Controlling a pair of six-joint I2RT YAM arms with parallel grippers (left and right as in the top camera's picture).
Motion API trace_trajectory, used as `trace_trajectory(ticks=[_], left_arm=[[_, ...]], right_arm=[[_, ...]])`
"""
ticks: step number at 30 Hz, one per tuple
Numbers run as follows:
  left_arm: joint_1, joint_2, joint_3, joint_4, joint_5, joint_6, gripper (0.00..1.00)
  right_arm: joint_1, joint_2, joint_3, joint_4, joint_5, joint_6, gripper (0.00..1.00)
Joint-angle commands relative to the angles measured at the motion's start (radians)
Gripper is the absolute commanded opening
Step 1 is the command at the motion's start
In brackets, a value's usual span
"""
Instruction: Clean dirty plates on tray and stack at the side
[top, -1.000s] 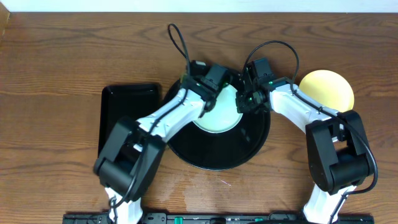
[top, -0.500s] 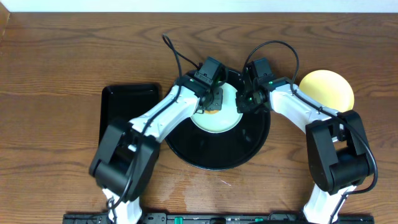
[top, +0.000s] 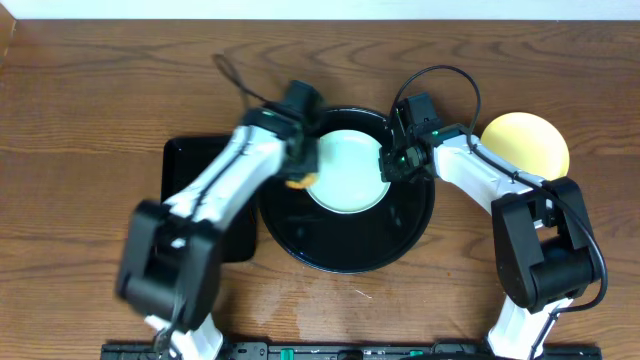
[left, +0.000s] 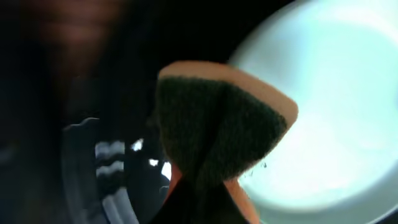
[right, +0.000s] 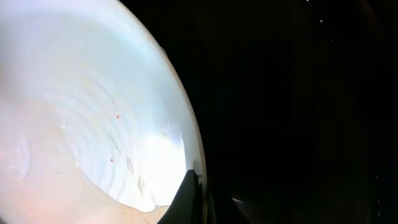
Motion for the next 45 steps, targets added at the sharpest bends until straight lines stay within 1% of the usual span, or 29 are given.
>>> trace_trajectory(ticks=[1, 3, 5, 7, 11, 13, 14, 16, 17, 19, 21, 24, 25, 27, 28, 29, 30, 31, 38, 45], left_arm=[[0.112, -0.099, 0.032, -0.124, -0.177, 0.003, 0.07], [0.169, -0.102, 0.026, -0.171, -0.210, 0.003, 0.08], [0.220, -0.100, -0.002, -0.168, -0.215, 0.007, 0.07], [0.276, -0.093, -0.054, -0.132, -0.214, 0.013, 0.07], [0.335, -0.075, -0.159, -0.023, -0.215, 0.063, 0.08], [0.354, -0.072, -0.180, 0.000, -0.214, 0.067, 0.15], [0.360, -0.072, -0.180, 0.000, -0.211, 0.067, 0.17], [0.365, -0.079, -0.169, -0.010, -0.207, 0.068, 0.29], [0.365, -0.085, -0.156, -0.024, -0.187, 0.079, 0.32], [0.361, -0.100, -0.125, -0.048, -0.103, 0.097, 0.38], [0.353, -0.117, -0.106, -0.051, 0.003, 0.097, 0.40], [0.323, -0.137, -0.104, 0.001, 0.193, 0.096, 0.40], [0.309, -0.135, -0.104, 0.020, 0.233, 0.096, 0.39], [0.275, -0.126, -0.112, 0.063, 0.280, 0.095, 0.30], [0.253, -0.117, -0.117, 0.083, 0.284, 0.094, 0.22], [0.230, -0.108, -0.124, 0.102, 0.283, 0.092, 0.19], [0.211, -0.098, -0.132, 0.121, 0.283, 0.090, 0.10], [0.188, -0.086, -0.142, 0.144, 0.283, 0.081, 0.08], [0.070, 0.043, -0.153, 0.251, 0.284, 0.027, 0.08], [0.046, 0.162, -0.153, 0.296, 0.283, -0.002, 0.08]], right_arm=[[0.003, 0.035, -0.028, -0.031, 0.074, -0.003, 0.01], [0.003, 0.035, -0.028, -0.030, 0.074, -0.003, 0.01], [0.003, 0.035, -0.028, -0.030, 0.074, -0.003, 0.01], [0.003, 0.035, -0.028, -0.030, 0.074, -0.003, 0.01], [0.003, 0.035, -0.028, -0.031, 0.073, -0.003, 0.01], [0.003, 0.035, -0.028, -0.031, 0.073, -0.003, 0.01], [0.003, 0.035, -0.028, -0.031, 0.073, -0.003, 0.01], [0.003, 0.035, -0.028, -0.030, 0.073, -0.004, 0.01], [0.003, 0.035, -0.028, -0.030, 0.073, -0.006, 0.01], [0.003, 0.035, -0.028, -0.030, 0.073, -0.008, 0.01], [0.003, 0.035, -0.028, -0.027, 0.073, -0.008, 0.01], [0.003, 0.035, -0.028, -0.026, 0.073, -0.007, 0.01], [0.003, 0.035, -0.028, -0.026, 0.069, -0.007, 0.01], [0.003, 0.035, -0.028, -0.026, 0.052, -0.006, 0.01], [0.003, 0.035, -0.028, -0.026, 0.045, -0.006, 0.01], [0.003, 0.035, -0.028, -0.027, 0.036, -0.006, 0.01], [0.003, 0.035, -0.028, -0.027, 0.029, -0.006, 0.01], [0.003, 0.035, -0.028, -0.027, 0.023, -0.006, 0.01], [-0.010, 0.035, -0.028, -0.027, -0.026, -0.007, 0.01], [-0.054, 0.035, -0.028, -0.023, -0.148, -0.017, 0.01]])
